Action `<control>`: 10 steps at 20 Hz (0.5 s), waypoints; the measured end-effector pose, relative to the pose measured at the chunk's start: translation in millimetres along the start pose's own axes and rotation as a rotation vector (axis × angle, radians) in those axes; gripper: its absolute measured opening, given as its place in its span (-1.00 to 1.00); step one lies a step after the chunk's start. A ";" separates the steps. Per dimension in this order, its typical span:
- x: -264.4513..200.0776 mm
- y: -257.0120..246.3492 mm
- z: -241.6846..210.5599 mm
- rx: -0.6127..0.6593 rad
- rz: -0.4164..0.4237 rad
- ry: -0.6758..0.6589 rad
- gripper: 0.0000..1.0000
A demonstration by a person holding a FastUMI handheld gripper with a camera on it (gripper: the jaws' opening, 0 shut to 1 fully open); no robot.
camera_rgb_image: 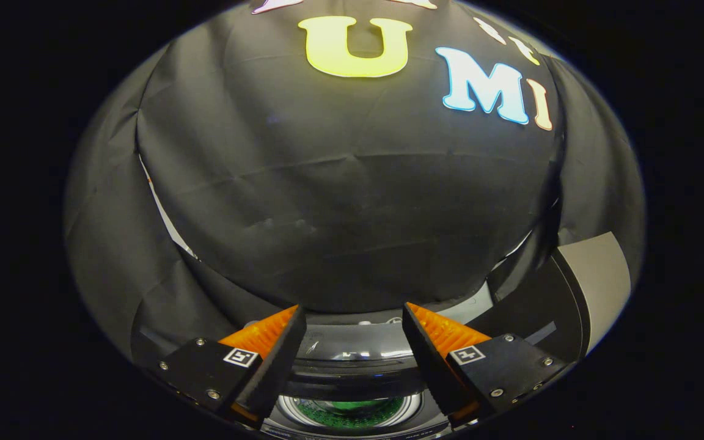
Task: Put the clothes into the washing machine and then close the washing machine lid.
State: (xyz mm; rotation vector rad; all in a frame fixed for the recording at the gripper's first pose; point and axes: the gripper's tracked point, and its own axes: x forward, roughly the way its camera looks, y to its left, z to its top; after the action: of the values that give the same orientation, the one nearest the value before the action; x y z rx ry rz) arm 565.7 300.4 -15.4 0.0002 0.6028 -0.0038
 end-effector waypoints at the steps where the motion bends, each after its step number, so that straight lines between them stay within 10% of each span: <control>1: -2.2 -0.6 -4.6 0.000 -0.001 -0.002 0.96; 10: -39.6 -2.0 -52.3 -0.009 -0.007 -0.063 0.94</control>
State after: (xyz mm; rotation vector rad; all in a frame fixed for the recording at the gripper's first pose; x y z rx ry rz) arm 503.4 298.6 -36.0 -0.0109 0.5402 -0.0082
